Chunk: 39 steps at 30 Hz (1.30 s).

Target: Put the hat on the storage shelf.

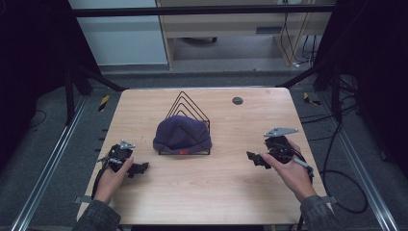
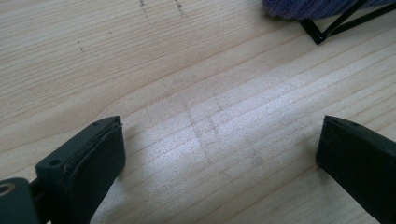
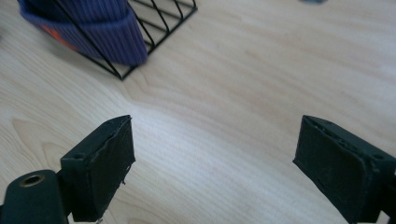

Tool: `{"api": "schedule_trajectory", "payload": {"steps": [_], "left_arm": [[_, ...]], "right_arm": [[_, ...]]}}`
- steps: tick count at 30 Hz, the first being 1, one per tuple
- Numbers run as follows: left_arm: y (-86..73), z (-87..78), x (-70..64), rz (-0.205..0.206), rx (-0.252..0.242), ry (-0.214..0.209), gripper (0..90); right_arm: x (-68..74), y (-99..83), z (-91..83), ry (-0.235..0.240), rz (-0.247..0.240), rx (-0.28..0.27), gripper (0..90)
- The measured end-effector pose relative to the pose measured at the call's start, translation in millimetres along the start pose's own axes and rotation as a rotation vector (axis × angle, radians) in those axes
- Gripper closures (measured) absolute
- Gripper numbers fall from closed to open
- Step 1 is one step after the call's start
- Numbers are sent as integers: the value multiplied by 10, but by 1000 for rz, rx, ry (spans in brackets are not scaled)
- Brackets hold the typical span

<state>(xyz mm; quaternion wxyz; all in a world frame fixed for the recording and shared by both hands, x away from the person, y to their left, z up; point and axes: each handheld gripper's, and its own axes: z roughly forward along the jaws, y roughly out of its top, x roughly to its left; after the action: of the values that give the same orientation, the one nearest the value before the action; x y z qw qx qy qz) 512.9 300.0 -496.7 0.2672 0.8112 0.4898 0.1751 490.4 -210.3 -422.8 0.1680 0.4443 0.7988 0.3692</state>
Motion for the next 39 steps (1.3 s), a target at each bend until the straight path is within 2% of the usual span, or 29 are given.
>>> {"api": "schedule_trajectory", "payload": {"steps": [8, 18, 24, 29, 32, 35, 39], "left_arm": [[-9, 4, -4, -1, -7, -3, 0], [-13, 8, -10, -2, -14, -5, 0], [-15, 7, -9, 1, -13, -7, 0], [-16, 9, -13, 4, -17, -9, 0], [-16, 10, -13, 5, -17, -10, 0], [-15, 11, -14, 6, -18, -11, 0], [-11, 13, -14, 10, -18, -10, 0]], "right_arm": [[-35, -237, 223, 21, 28, 48, 113], [-89, -357, 411, -8, 65, 75, 139], [-95, -364, 504, -48, 71, 80, 134], [-87, -390, 593, -75, 63, 110, 125], [-69, -439, 629, -81, 73, 108, 124], [-32, -493, 650, -112, 46, 88, 116], [-3, -537, 656, -131, 35, 57, 101]]}}
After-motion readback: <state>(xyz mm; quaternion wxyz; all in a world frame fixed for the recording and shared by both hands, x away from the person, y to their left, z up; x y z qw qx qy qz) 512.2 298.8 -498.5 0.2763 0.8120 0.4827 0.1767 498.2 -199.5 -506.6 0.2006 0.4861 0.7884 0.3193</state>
